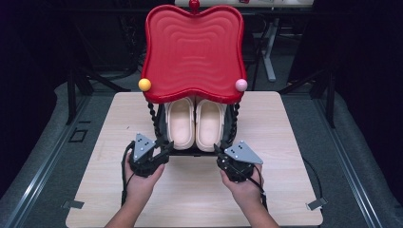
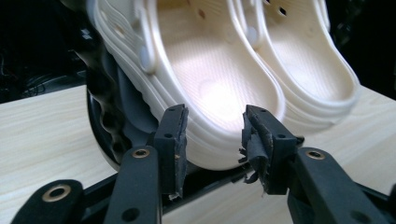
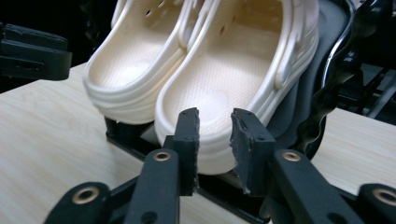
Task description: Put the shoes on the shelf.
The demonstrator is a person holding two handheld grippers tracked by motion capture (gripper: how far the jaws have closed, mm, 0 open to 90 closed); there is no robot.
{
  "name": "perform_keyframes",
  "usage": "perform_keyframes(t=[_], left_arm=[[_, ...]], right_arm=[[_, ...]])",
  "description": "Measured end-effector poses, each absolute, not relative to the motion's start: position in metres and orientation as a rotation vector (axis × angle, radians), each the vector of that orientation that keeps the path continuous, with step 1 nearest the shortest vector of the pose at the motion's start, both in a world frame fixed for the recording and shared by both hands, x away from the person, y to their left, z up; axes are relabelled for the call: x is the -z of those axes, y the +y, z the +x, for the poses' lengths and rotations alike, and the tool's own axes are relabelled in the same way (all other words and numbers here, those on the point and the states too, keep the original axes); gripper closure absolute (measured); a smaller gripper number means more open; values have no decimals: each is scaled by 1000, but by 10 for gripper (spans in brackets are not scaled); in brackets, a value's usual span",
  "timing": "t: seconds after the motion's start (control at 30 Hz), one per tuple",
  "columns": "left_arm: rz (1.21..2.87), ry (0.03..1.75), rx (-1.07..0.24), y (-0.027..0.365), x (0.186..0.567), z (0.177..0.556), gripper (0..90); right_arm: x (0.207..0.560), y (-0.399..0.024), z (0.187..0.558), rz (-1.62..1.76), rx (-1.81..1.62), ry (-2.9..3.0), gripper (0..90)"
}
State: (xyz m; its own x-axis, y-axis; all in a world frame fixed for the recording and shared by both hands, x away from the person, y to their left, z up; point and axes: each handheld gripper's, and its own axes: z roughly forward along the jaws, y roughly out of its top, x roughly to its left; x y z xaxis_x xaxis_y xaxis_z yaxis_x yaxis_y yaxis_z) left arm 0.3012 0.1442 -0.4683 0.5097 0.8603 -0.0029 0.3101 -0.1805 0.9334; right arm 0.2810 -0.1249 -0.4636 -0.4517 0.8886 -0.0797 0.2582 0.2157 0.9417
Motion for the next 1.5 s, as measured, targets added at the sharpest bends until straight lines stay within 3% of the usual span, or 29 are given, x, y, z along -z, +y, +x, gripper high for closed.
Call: perform_keyframes(t=[0.83, 1.5], left_arm=[[1808, 990, -574, 123, 494, 296, 864], [1830, 1019, -601, 120, 496, 303, 900]], right_arm=[[490, -109, 278, 1080, -1223, 1984, 885], [496, -106, 292, 1134, -1180, 1990, 900]])
